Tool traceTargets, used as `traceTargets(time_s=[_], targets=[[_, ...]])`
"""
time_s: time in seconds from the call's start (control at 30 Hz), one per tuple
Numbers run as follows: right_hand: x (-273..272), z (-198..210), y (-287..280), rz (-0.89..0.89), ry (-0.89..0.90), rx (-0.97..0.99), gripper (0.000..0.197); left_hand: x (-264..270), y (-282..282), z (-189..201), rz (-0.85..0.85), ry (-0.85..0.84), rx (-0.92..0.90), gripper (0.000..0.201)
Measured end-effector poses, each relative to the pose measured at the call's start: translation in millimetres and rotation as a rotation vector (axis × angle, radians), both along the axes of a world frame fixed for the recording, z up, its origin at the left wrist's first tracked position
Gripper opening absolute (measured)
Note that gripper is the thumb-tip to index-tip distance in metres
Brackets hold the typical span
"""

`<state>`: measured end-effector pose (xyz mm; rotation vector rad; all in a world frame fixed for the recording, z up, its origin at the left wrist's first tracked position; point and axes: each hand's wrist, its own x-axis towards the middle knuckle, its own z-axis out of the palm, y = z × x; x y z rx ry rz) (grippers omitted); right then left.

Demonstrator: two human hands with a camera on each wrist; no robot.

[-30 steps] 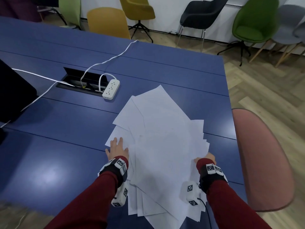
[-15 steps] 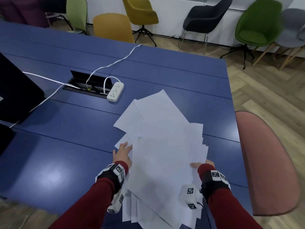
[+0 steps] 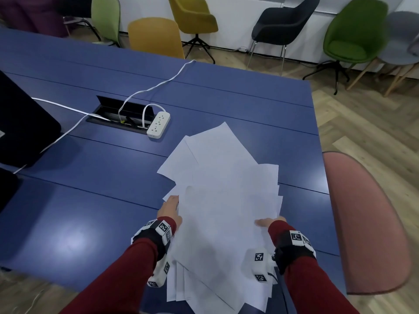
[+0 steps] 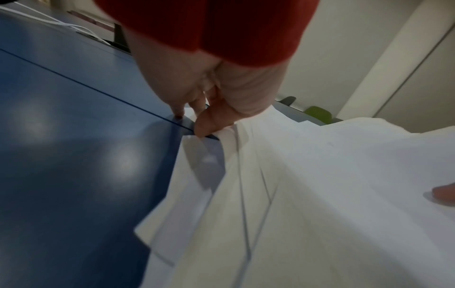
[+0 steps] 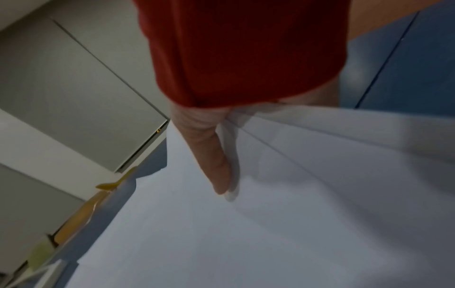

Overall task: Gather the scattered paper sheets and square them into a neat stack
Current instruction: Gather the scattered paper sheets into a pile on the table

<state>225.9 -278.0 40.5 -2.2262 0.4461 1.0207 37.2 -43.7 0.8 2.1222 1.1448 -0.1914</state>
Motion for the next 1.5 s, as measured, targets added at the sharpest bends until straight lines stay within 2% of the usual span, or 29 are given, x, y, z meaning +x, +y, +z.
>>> traceTargets(time_s=[0.1, 0.2, 0.27, 0.4, 0.57, 0.67, 0.8, 0.9, 0.97, 1.03, 1.1, 1.17, 1.23, 1.3, 1.33, 1.43, 1.5], targets=[[-3.5, -7.3, -1.7, 0.055, -0.002, -0.077, 0.066, 2.8, 1.9, 8.7, 0.026, 0.029, 0.048, 0.032], [-2.6, -16.2, -9.0, 0.024, -0.034, -0.083, 0.059, 9.9, 19.4, 2.7, 0.131, -0.042, 0.051, 0.043], [-2.9, -19.2, -14.8, 0.033, -0.067, -0.084, 0.058, 15.4, 27.7, -2.8, 0.173, -0.08, 0.144, 0.05], [-0.8, -24.0, -21.8, 0.05, -0.167, -0.023, 0.053, 27.9, 32.6, -14.7, 0.019, 0.002, 0.208, 0.076], [-4.6, -18.9, -30.7, 0.008, -0.199, 0.054, 0.046, 40.3, 29.1, -24.6, -0.17, 0.132, 0.176, 0.085], [-5.8, -27.0, -35.0, -0.025, -0.186, 0.054, 0.049, 45.2, 25.9, -23.4, -0.173, 0.108, 0.136, 0.085], [-4.0, -38.4, -39.5, -0.055, -0.142, 0.145, 0.04, 35.9, 14.1, -20.4, -0.246, 0.077, 0.143, 0.091], [-1.5, -28.8, -41.4, -0.08, -0.113, 0.218, 0.051, 24.5, 2.3, -13.0, -0.254, 0.004, 0.097, 0.085], [0.0, -24.9, -42.7, -0.064, -0.13, 0.239, 0.054, 17.4, -0.4, -9.5, -0.179, -0.122, -0.009, 0.072], [0.9, -27.4, -43.6, -0.046, -0.155, 0.258, 0.052, 12.7, 0.1, -9.3, -0.012, -0.287, -0.084, 0.064], [1.1, -32.6, -44.0, -0.064, -0.187, 0.28, 0.048, 11.7, 1.4, -10.0, 0.221, -0.432, -0.178, 0.066], [0.7, -38.8, -43.8, -0.084, -0.208, 0.276, 0.048, 13.6, 2.7, -10.0, 0.397, -0.463, -0.293, 0.078], [-0.4, -43.2, -42.1, -0.084, -0.22, 0.267, 0.048, 15.5, 3.7, -11.9, 0.419, -0.401, -0.302, 0.096], [-1.2, -45.6, -37.6, -0.072, -0.249, 0.253, 0.045, 18.2, 4.9, -13.0, 0.365, -0.308, -0.246, 0.108], [-0.9, -46.3, -33.8, -0.058, -0.27, 0.247, 0.044, 19.8, 5.5, -12.7, 0.325, -0.249, -0.203, 0.108], [-0.1, -41.3, -20.8, 0.043, -0.363, 0.16, 0.057, 26.4, 6.4, -7.6, 0.171, -0.058, -0.069, 0.086], [1.0, -37.8, -14.0, 0.125, -0.375, 0.146, 0.064, 30.8, 4.7, -3.2, 0.117, 0.02, -0.037, 0.081]])
